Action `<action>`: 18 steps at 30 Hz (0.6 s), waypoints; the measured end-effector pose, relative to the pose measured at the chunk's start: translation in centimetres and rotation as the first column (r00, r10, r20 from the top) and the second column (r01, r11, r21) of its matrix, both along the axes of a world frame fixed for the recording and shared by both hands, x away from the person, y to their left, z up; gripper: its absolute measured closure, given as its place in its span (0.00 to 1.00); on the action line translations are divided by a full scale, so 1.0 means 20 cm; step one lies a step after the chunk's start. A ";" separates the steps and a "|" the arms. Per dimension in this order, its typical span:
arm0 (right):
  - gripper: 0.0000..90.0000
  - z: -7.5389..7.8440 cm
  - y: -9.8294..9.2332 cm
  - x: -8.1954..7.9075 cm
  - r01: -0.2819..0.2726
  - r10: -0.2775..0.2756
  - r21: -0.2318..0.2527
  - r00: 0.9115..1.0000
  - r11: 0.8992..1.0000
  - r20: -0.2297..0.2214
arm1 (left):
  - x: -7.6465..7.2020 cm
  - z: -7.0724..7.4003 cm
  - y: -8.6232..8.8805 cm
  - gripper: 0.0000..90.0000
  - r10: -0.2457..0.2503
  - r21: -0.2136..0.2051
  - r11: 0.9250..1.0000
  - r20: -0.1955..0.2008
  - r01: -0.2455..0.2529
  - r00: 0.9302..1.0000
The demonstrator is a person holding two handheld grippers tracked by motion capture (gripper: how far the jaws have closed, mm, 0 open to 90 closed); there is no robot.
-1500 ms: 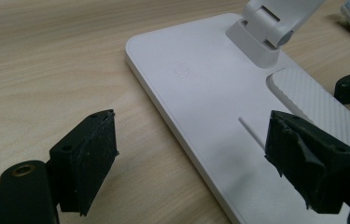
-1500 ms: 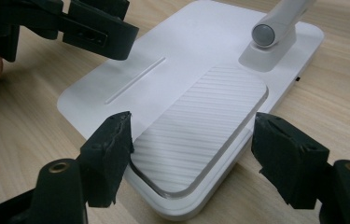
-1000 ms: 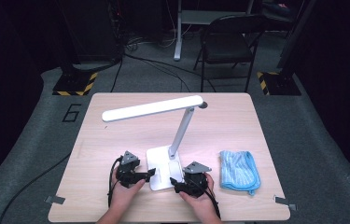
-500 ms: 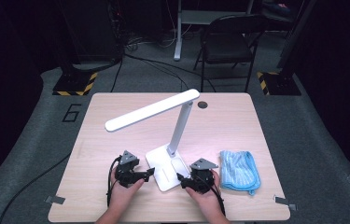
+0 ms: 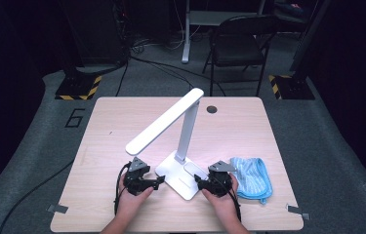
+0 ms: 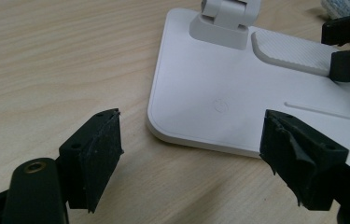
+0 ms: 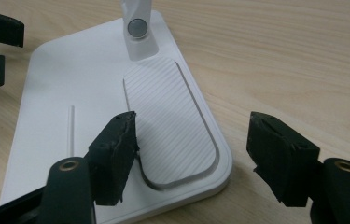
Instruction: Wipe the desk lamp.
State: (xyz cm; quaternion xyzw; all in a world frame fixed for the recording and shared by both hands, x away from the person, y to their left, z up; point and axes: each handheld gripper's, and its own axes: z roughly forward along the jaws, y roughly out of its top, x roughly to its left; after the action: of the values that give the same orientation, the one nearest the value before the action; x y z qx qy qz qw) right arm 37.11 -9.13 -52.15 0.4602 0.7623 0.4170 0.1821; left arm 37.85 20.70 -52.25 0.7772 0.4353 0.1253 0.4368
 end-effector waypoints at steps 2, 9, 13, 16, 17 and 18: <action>0.38 0.01 -0.01 -0.02 0.007 -0.007 0.023 1.000 1.000 -0.008 | 0.01 0.00 -0.01 0.23 -0.015 0.004 1.000 0.001 0.015 1.000; 0.37 0.02 -0.02 -0.14 -0.023 0.025 0.066 0.999 0.998 -0.024 | 0.03 0.00 -0.05 0.23 -0.046 0.014 0.999 0.010 0.045 0.999; 0.36 0.00 -0.01 -0.19 -0.039 0.044 0.083 0.997 0.996 -0.062 | 0.07 -0.01 -0.08 0.23 -0.056 -0.010 0.998 0.004 0.056 0.998; 0.33 -0.02 0.01 -0.21 -0.041 0.048 0.077 0.995 0.996 -0.089 | 0.08 -0.02 -0.09 0.22 -0.052 -0.009 0.999 -0.001 0.052 0.999; 0.33 -0.03 0.01 -0.20 -0.043 0.049 0.079 0.996 0.996 -0.072 | 0.09 -0.03 -0.09 0.22 -0.058 -0.015 0.998 -0.001 0.058 0.998; 0.32 -0.03 0.01 -0.21 -0.034 0.040 0.083 0.997 0.996 -0.069 | 0.09 -0.03 -0.09 0.22 -0.062 -0.015 0.998 -0.009 0.062 0.998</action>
State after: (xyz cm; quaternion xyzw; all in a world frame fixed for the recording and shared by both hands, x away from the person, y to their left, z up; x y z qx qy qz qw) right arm 32.97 -8.90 -52.82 0.4676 0.7590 0.4346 0.1282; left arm 39.70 18.96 -52.82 0.7879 0.4138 0.1048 0.4439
